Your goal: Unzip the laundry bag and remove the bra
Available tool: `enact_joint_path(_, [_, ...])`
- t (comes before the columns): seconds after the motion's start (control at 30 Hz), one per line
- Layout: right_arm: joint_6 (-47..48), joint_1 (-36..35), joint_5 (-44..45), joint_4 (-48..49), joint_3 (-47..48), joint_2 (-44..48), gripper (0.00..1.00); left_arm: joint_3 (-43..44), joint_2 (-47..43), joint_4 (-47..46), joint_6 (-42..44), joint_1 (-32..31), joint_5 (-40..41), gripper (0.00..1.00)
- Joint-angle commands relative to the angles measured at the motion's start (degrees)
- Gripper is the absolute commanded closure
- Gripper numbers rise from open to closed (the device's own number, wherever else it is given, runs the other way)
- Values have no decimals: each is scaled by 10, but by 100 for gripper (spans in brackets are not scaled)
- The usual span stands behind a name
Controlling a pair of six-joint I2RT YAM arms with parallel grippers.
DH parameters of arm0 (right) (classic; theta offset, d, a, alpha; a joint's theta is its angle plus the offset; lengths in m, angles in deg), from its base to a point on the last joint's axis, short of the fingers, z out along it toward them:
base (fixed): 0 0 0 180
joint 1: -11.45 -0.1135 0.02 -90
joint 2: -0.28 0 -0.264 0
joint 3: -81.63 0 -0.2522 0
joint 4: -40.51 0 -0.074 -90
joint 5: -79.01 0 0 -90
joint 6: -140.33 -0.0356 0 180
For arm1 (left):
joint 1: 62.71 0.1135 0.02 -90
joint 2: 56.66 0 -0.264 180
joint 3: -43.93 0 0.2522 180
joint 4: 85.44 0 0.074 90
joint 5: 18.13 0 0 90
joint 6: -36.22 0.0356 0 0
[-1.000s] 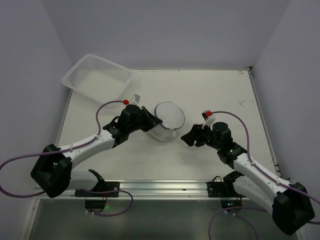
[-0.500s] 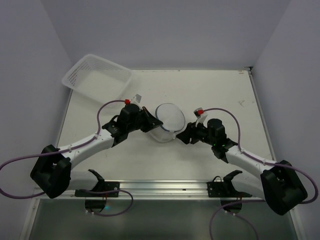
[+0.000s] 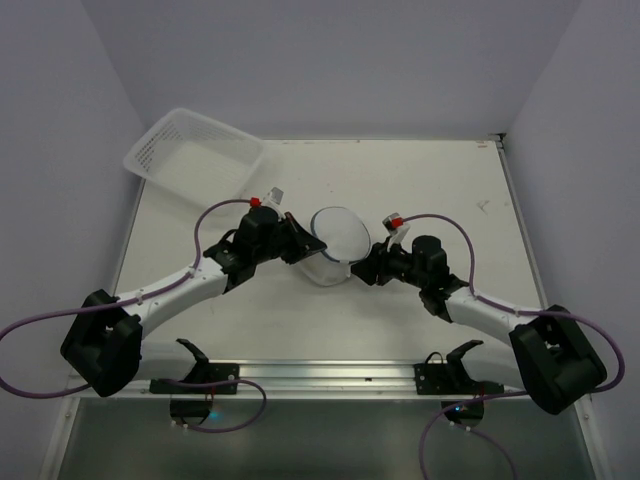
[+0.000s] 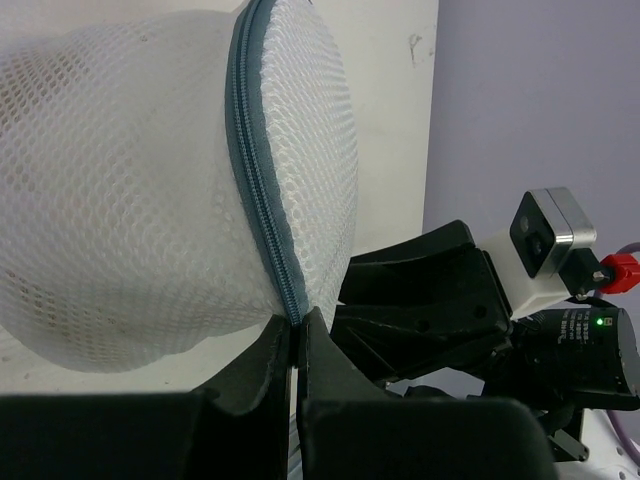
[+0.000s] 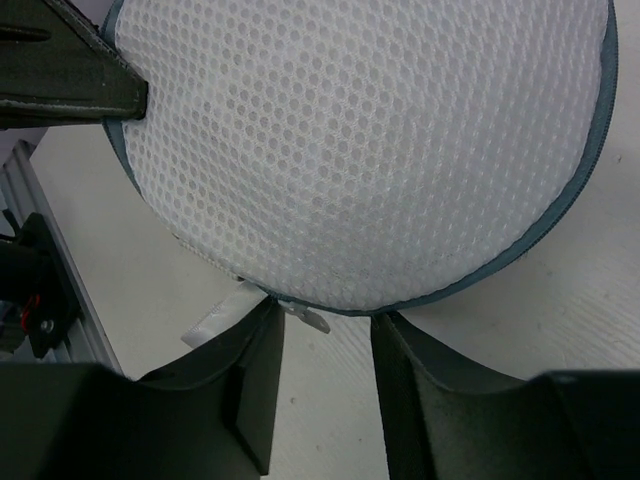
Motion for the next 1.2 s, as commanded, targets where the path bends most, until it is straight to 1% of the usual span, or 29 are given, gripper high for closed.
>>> enact_joint_path(0.0, [9, -3, -14, 47, 20, -4, 64, 25, -13, -9, 11, 5, -20, 100])
enact_joint_path(0.07, [10, -3, -9, 42, 20, -2, 71, 25, -14, -6, 12, 7, -22, 100])
enact_joint_path(0.1, [16, -3, -7, 36, 20, -1, 81, 25, -14, -5, 13, 8, -23, 100])
enact_joint_path(0.13, [20, -3, 0, 24, 20, 3, 85, 25, -15, -2, 14, 9, -23, 100])
enact_joint_path(0.17, [22, -3, 2, 18, 20, 5, 93, 24, -16, -2, 14, 10, -21, 100])
enact_joint_path(0.23, [27, -3, 11, -3, 18, 16, 100, 21, -18, 0, 16, 12, -23, 100])
enact_joint_path(0.33, [33, -2, 36, -43, 18, 37, 100, 18, -23, 17, 30, 21, -28, 100])
enact_joint_path(0.37, [35, -2, 61, -59, 20, 54, 100, 18, -29, 18, 35, 25, -29, 100])
enact_joint_path(0.4, [41, -2, 80, -100, 24, 62, 100, 17, -32, 42, 43, 33, -30, 100])
enact_joint_path(0.47, [45, 11, 135, -140, 35, 80, 100, 10, -51, 63, 64, 38, -22, 100])
enact_joint_path(0.5, [40, 18, 148, -174, 38, 84, 100, 6, -59, 66, 72, 40, -20, 100])
enact_joint_path(0.53, [30, 29, 152, -184, 43, 88, 100, 4, -69, 75, 92, 43, -23, 100])
enact_joint_path(0.57, [10, 57, 132, -192, 46, 93, 100, 0, -73, 80, 104, 46, -29, 100])
enact_joint_path(0.63, [-6, 74, 124, -219, 62, 96, 100, -1, -74, 99, 149, 56, -53, 100])
enact_joint_path(0.7, [-4, 78, 115, -253, 78, 99, 100, 0, -71, 112, 186, 63, -68, 100])
enact_joint_path(0.73, [-1, 78, 110, -262, 93, 98, 100, 3, -60, 133, 227, 67, -80, 100])
enact_joint_path(0.83, [17, 74, 81, -290, 110, 103, 100, 21, -23, 156, 294, 90, -90, 100])
enact_joint_path(0.9, [27, 59, 72, -314, 114, 111, 100, 42, 2, 145, 308, 111, -103, 100])
enact_joint_path(0.93, [28, 52, 69, -320, 115, 117, 100, 54, 31, 126, 311, 115, -111, 100])
enact_joint_path(1.0, [17, 34, 61, -325, 115, 122, 100, 100, 64, 103, 307, 122, -120, 100])
enact_joint_path(1.03, [9, 24, 54, -322, 110, 125, 100, 120, 98, 98, 304, 122, -134, 92])
enact_joint_path(1.07, [-12, 20, 52, -317, 105, 125, 100, 157, 113, 92, 298, 122, -144, 84])
enact_joint_path(1.1, [-24, 18, 51, -301, 95, 125, 100, 172, 136, 78, 279, 122, -162, 67])
enact_joint_path(1.17, [-68, 12, 60, -274, 83, 121, 100, 197, 149, 62, 251, 122, -176, 42])
